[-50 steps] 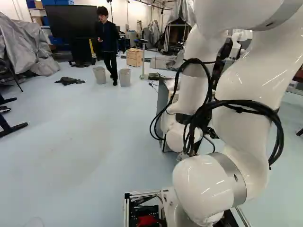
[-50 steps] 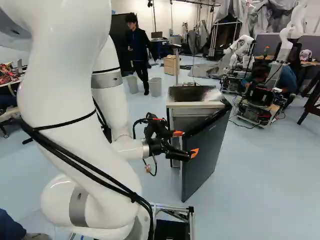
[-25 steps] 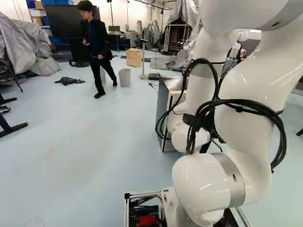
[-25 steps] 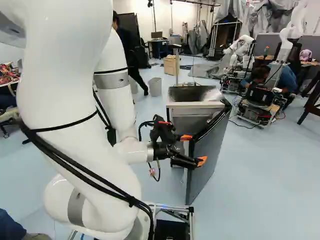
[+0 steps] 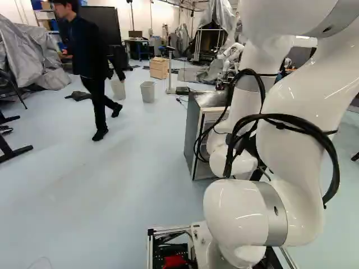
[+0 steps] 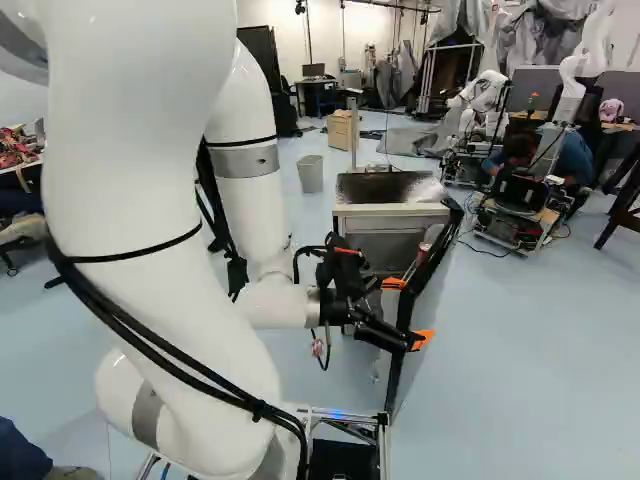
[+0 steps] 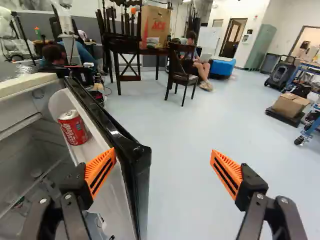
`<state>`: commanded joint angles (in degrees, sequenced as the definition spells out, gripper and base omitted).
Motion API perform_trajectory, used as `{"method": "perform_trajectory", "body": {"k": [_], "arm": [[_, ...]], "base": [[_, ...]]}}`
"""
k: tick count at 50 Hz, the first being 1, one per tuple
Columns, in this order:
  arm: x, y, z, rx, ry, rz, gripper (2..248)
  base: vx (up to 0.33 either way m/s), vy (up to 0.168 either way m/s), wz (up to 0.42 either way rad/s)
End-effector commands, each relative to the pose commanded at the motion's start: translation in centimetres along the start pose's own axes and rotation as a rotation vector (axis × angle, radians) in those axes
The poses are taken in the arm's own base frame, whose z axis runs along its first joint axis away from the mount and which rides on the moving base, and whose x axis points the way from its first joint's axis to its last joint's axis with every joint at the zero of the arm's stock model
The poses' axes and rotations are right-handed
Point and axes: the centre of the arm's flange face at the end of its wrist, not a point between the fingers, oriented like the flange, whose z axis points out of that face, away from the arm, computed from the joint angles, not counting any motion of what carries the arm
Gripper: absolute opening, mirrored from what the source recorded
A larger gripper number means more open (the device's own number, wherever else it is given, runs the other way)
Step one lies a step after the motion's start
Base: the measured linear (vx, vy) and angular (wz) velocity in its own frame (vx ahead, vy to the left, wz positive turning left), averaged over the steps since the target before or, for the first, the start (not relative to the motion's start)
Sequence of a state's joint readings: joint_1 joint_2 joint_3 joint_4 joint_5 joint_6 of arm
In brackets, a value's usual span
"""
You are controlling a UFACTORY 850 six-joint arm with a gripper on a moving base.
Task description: Grab a drink from the fridge
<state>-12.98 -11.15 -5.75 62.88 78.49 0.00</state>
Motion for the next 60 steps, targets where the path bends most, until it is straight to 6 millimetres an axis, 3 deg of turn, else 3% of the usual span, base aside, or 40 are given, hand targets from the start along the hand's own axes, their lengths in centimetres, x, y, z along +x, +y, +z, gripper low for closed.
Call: {"method": "perform_trajectory", "body": {"k": [60], "arm": [[2.4,-0.3,12.0,-0.326,0.022,0.150,247]], "base": [[0.000,0.000,0.000]]}}
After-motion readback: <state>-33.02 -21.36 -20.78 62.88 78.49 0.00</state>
